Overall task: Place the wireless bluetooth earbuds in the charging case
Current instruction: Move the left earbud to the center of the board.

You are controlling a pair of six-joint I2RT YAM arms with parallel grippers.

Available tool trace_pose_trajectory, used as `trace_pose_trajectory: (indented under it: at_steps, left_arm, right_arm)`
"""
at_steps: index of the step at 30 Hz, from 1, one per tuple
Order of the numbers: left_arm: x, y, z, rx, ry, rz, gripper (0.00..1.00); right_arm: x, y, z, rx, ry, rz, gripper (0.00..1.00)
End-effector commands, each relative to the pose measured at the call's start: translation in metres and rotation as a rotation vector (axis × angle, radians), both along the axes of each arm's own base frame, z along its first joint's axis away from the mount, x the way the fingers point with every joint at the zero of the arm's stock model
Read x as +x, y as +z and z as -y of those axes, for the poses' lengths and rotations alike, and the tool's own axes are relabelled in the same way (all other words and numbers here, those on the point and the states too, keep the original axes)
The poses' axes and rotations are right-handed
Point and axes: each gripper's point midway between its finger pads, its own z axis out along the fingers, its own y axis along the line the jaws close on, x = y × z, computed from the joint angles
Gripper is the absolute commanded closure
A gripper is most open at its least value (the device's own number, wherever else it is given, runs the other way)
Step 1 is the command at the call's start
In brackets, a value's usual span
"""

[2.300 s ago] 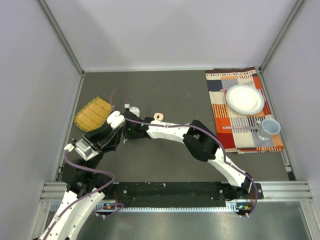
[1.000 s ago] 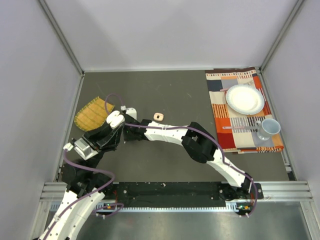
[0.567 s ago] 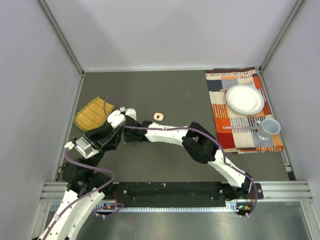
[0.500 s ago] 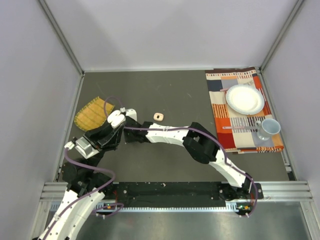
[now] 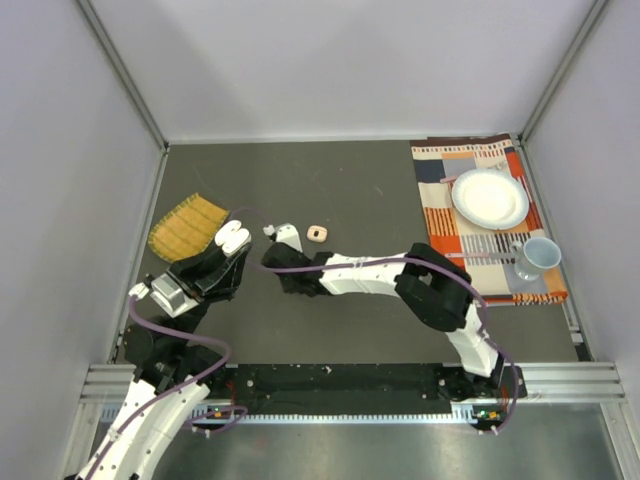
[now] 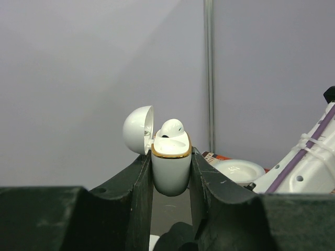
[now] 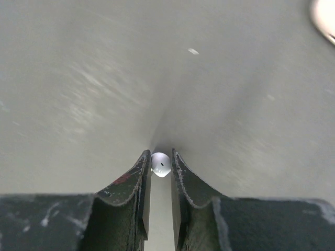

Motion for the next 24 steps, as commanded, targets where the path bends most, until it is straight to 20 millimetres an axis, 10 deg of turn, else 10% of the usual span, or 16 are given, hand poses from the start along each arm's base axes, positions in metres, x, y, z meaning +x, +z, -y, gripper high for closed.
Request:
trace_pose_trajectory:
  at_steps: [1, 13, 24]
  left_arm:
    - [-0.001, 0.008, -0.001, -0.019, 0.001, 0.024, 1.00]
    - [0.010, -0.002, 0.007, -0.020, -0.025, -0.014, 1.00]
    - [0.020, -0.012, 0.024, 0.003, -0.092, -0.050, 1.00]
  right_arm:
    - [0.007, 0.005, 0.057, -0.102, -0.022, 0.073, 0.84]
    - [-0.004, 0.029, 0.149, -0.030, 0.021, 0.168, 0.84]
    - [-0.015, 0.031, 0.158, 0.084, 0.201, 0.177, 0.78]
